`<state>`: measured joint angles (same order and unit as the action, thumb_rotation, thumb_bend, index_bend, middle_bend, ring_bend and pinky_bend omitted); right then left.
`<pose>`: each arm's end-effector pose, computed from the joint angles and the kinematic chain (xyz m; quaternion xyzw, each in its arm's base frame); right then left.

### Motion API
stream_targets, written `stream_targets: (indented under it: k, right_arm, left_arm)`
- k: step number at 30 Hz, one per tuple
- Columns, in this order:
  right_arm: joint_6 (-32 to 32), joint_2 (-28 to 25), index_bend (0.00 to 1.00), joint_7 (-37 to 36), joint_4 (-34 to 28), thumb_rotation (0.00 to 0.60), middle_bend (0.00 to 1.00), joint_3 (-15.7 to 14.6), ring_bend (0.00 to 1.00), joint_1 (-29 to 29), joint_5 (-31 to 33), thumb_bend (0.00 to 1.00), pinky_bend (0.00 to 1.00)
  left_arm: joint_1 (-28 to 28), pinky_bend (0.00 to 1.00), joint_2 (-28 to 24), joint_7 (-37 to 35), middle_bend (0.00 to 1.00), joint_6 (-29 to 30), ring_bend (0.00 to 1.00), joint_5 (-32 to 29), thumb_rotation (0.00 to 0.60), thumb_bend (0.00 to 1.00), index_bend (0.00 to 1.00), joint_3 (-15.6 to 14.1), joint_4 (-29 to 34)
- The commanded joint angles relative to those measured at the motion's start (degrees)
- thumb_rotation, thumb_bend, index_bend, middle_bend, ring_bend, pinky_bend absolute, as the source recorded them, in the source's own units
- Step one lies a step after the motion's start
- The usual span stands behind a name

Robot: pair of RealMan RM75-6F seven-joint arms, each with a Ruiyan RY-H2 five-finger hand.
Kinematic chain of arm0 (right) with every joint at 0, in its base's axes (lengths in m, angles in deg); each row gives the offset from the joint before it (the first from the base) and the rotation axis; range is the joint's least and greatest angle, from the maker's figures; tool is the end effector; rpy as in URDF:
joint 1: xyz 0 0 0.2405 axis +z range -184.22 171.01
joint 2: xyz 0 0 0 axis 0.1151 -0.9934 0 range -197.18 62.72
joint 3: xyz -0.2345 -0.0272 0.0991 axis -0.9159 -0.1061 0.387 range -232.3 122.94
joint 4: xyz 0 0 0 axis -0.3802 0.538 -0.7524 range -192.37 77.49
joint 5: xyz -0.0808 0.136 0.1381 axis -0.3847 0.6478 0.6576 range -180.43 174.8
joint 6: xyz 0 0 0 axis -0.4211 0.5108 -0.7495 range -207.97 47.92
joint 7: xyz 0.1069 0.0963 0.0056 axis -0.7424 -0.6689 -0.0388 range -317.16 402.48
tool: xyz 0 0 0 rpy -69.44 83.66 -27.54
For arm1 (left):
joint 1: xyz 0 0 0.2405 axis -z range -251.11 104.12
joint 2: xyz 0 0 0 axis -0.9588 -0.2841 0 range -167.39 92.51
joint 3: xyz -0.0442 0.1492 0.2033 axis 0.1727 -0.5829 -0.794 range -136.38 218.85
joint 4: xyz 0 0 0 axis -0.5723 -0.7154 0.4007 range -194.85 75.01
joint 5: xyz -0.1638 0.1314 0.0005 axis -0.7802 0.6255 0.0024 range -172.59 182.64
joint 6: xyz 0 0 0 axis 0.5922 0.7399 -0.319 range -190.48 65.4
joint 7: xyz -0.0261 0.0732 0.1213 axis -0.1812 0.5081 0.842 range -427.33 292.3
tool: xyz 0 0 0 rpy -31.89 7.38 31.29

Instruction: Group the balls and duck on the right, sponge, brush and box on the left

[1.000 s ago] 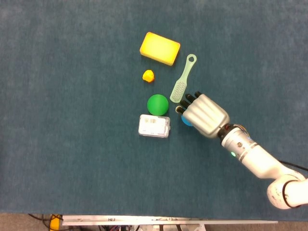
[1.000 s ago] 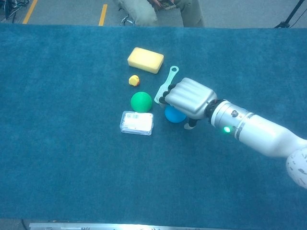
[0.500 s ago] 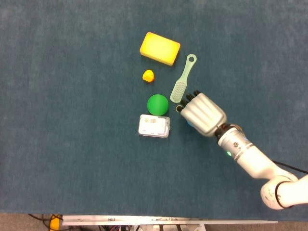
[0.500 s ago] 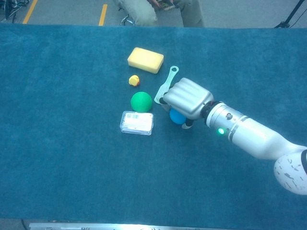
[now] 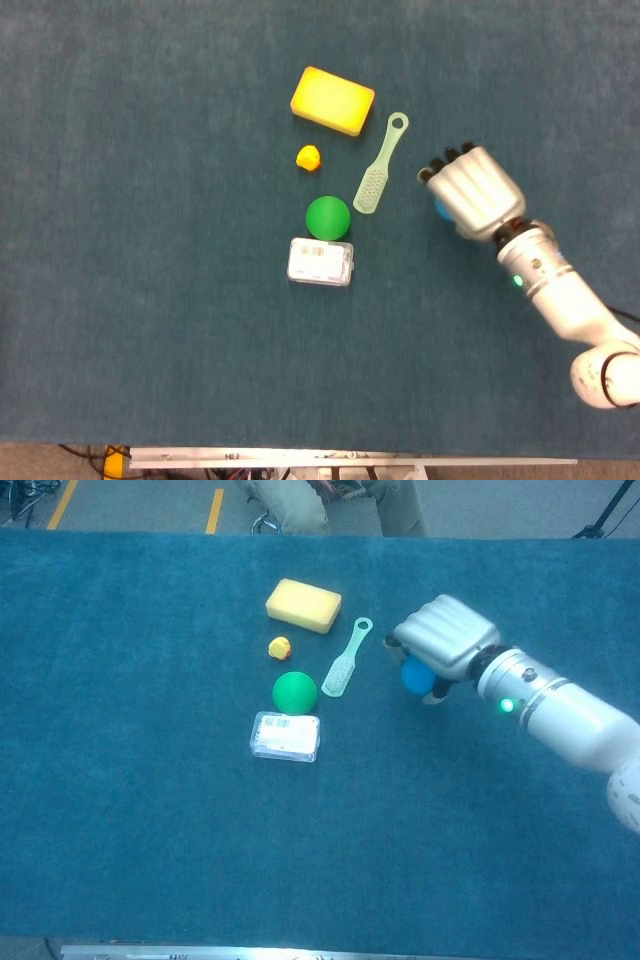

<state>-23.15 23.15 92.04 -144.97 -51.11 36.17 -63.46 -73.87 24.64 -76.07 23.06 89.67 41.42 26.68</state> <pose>-0.1557 -0.3113 -0.0404 0.8373 -0.2029 0.2298 0.4526 -0.3533 0.1415 0.1790 -0.5668 -0.4313 -0.3523 0.6071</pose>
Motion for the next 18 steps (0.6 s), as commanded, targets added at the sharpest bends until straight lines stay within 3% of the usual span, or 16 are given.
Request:
stream_targets:
  k: [1, 11, 18]
  right_arm:
    - [-0.4, -0.5, 0.51, -0.2, 1.5, 0.600, 0.48, 0.2, 0.36, 0.0, 1.2, 0.09, 0.41]
    - [-2.1, 2.1, 0.50, -1.0, 6.0, 0.600, 0.47, 0.3, 0.36, 1.0, 3.4, 0.09, 0.41]
    - [-2.5, 1.2, 0.29, -2.6, 4.6, 0.600, 0.37, 0.1, 0.30, 1.2, 2.9, 0.10, 0.41]
  left_arm:
    - [0.1, 0.03, 0.1, 0.1, 0.19, 0.1, 0.21, 0.1, 0.600, 0.25, 0.14, 0.1, 0.0]
    - [-0.1, 0.03, 0.4, 0.4, 0.19, 0.8, 0.21, 0.5, 0.600, 0.25, 0.14, 0.2, 0.0]
    - [-0.3, 0.03, 0.6, 0.1, 0.19, 1.3, 0.21, 0.3, 0.600, 0.25, 0.14, 0.4, -0.5]
